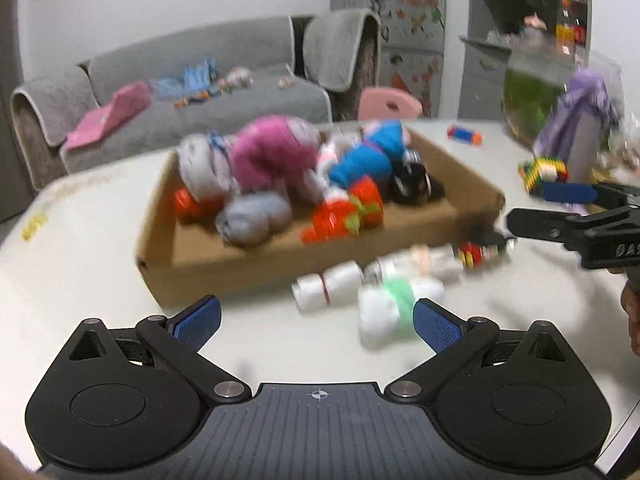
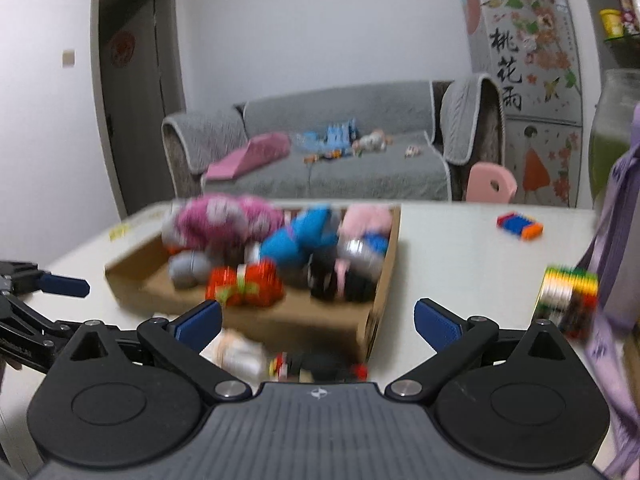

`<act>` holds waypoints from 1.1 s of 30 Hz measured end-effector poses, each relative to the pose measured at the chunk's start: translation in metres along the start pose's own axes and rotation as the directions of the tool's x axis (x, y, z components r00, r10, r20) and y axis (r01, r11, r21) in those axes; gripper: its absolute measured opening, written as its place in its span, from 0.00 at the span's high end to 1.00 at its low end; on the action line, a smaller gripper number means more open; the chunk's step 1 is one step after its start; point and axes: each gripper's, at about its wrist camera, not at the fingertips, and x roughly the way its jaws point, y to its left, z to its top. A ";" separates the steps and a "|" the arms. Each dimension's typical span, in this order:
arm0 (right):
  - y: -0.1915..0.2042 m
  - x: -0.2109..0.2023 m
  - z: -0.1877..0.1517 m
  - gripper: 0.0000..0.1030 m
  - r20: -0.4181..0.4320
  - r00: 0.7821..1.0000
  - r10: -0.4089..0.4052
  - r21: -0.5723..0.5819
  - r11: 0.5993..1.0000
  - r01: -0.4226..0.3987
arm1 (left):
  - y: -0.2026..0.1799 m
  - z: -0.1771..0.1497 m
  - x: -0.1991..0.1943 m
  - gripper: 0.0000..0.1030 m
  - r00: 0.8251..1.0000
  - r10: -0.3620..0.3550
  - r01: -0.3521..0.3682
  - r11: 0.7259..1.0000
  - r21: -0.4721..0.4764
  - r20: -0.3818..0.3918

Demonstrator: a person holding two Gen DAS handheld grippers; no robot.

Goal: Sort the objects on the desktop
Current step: 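Move both grippers back over the white socks and black doll, then grasp the green-banded white sock roll with left gripper while right grasps black doll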

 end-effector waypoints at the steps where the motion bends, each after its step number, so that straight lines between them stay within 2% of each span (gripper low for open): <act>1: 0.004 0.006 -0.003 0.01 -0.016 1.000 -0.005 -0.024 1.000 0.005 | -0.004 -0.003 0.003 0.00 1.000 -0.004 0.004 1.000 0.007 0.002; 7: 0.020 0.036 -0.011 0.01 -0.068 0.996 -0.050 -0.137 0.990 0.040 | -0.025 -0.013 0.023 0.00 0.999 -0.046 0.046 0.998 0.045 -0.006; 11: 0.017 0.043 -0.009 0.01 -0.072 0.996 -0.044 -0.112 0.993 0.035 | -0.032 -0.014 0.035 0.00 0.999 -0.045 0.046 0.997 0.059 -0.024; 13: 0.012 0.045 -0.010 0.01 -0.086 0.995 -0.045 -0.091 0.995 0.037 | -0.032 -0.011 0.036 0.00 0.999 -0.051 0.051 0.998 0.043 -0.005; 19: 0.014 0.042 -0.022 0.03 -0.136 0.988 -0.066 -0.054 0.997 0.059 | -0.030 -0.003 0.052 0.00 0.997 -0.051 0.051 0.999 -0.015 -0.053; 23: 0.014 0.044 -0.023 0.10 -0.162 0.985 -0.064 -0.030 0.998 0.060 | -0.032 0.000 0.057 0.00 0.998 -0.026 0.025 0.999 -0.028 -0.065; 26: 0.011 0.048 -0.023 0.22 -0.182 0.982 -0.048 0.003 0.999 0.049 | -0.034 0.002 0.059 0.00 0.998 -0.007 0.005 0.999 -0.037 -0.065; 29: 0.011 0.048 -0.023 0.26 -0.189 0.981 -0.037 0.015 0.999 0.041 | -0.035 0.002 0.058 0.01 0.998 0.002 -0.005 0.999 -0.035 -0.062; 31: 0.014 0.046 -0.023 0.36 -0.187 0.982 -0.032 0.010 0.999 0.034 | -0.035 0.001 0.057 0.01 0.998 0.012 -0.014 0.999 -0.032 -0.058; 33: 0.015 0.044 -0.024 0.36 -0.187 0.982 -0.024 0.013 1.000 0.026 | -0.036 0.000 0.055 0.02 0.998 0.015 -0.017 0.999 -0.029 -0.055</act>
